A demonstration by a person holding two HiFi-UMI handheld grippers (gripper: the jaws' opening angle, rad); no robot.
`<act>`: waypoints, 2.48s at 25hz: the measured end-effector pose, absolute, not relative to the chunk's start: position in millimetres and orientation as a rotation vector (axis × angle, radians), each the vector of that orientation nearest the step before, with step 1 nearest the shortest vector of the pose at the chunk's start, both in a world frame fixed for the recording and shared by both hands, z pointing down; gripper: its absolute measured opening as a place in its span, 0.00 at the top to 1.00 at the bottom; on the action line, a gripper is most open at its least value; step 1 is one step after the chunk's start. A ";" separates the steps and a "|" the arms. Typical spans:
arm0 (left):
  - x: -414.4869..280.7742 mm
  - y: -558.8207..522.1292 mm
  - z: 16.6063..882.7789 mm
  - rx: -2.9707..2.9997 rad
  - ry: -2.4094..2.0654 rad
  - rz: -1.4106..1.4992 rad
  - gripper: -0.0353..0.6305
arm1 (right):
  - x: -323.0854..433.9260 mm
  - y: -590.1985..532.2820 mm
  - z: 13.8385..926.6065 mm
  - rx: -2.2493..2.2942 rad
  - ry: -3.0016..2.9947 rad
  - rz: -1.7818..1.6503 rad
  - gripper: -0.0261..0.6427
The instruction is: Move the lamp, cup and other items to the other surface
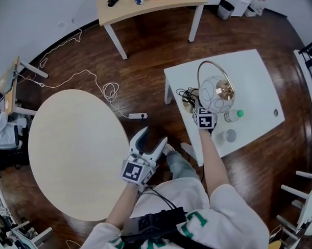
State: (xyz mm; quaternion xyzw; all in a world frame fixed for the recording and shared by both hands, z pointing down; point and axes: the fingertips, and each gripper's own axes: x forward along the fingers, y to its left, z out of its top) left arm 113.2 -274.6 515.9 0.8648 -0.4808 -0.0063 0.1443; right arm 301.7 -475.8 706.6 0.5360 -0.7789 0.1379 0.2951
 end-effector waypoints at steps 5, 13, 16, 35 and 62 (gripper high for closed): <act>104.5 -265.7 531.2 2.478 -1.444 -0.007 0.55 | 303.0 -476.0 712.2 1.489 -2.088 0.376 0.92; 78.4 -238.6 525.6 2.464 -1.542 -0.022 0.55 | 301.4 -451.2 725.7 1.611 -2.130 0.494 0.47; 56.1 -221.5 522.4 2.437 -1.611 -0.038 0.55 | 295.0 -430.5 722.7 1.609 -2.181 0.504 0.37; -112.5 -47.3 483.0 2.019 -2.212 -0.165 0.55 | 13.6 -223.6 506.3 0.694 -3.170 0.364 0.32; -231.4 160.5 459.2 1.385 -2.784 -0.174 0.55 | -207.4 21.2 464.6 -0.515 -3.104 0.178 0.39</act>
